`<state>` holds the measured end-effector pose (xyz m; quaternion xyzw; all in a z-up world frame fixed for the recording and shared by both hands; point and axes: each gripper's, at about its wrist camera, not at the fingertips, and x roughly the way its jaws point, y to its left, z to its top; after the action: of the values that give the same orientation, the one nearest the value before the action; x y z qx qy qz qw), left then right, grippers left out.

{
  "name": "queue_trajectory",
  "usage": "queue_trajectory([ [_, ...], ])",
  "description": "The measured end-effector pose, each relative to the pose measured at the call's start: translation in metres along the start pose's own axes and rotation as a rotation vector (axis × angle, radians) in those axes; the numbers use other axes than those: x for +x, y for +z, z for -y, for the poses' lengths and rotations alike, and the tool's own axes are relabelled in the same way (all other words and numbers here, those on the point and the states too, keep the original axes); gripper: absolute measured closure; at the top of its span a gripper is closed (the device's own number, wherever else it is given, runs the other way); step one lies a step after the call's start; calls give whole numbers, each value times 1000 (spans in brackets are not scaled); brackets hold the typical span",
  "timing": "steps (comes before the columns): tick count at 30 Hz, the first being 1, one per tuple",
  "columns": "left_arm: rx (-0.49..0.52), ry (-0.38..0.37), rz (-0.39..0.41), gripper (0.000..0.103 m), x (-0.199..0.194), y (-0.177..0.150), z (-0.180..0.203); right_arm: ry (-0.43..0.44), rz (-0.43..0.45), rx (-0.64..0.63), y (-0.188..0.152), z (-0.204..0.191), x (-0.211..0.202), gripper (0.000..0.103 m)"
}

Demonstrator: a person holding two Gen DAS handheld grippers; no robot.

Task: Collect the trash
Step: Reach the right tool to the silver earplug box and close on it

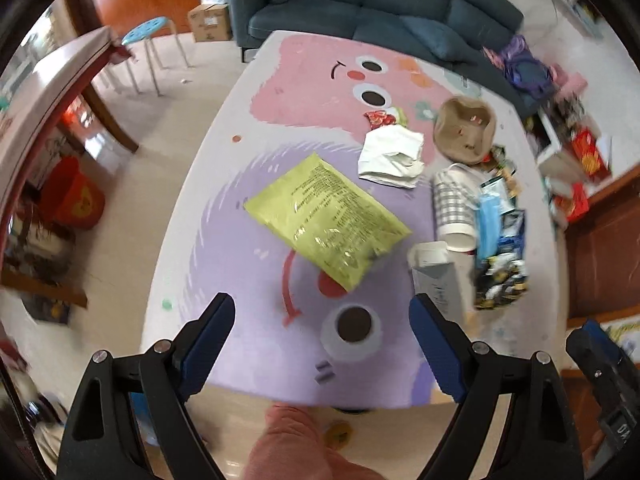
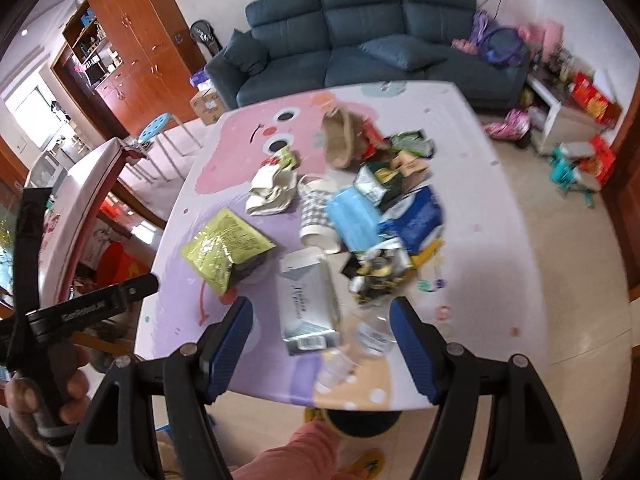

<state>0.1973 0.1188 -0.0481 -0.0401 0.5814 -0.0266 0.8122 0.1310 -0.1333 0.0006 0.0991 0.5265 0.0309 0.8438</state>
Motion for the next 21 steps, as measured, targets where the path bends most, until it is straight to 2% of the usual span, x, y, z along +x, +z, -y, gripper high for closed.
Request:
queue_trajectory([
  [6,184,109,-14,15,42,16,25,27,-89,0,3,-11,48,31],
  [12,345,195,-36,16,89,19,56,17,-126,-26,2,-18,75,31],
  [19,393,244,-38,16,121,28,62,21,-166,-27,4,-16,93,32],
  [20,395,248,-42,17,123,29,62,21,-171,-26,4,-16,95,32],
  [21,397,249,-46,27,125,30,61,21,-177,-27,4,-16,98,32],
])
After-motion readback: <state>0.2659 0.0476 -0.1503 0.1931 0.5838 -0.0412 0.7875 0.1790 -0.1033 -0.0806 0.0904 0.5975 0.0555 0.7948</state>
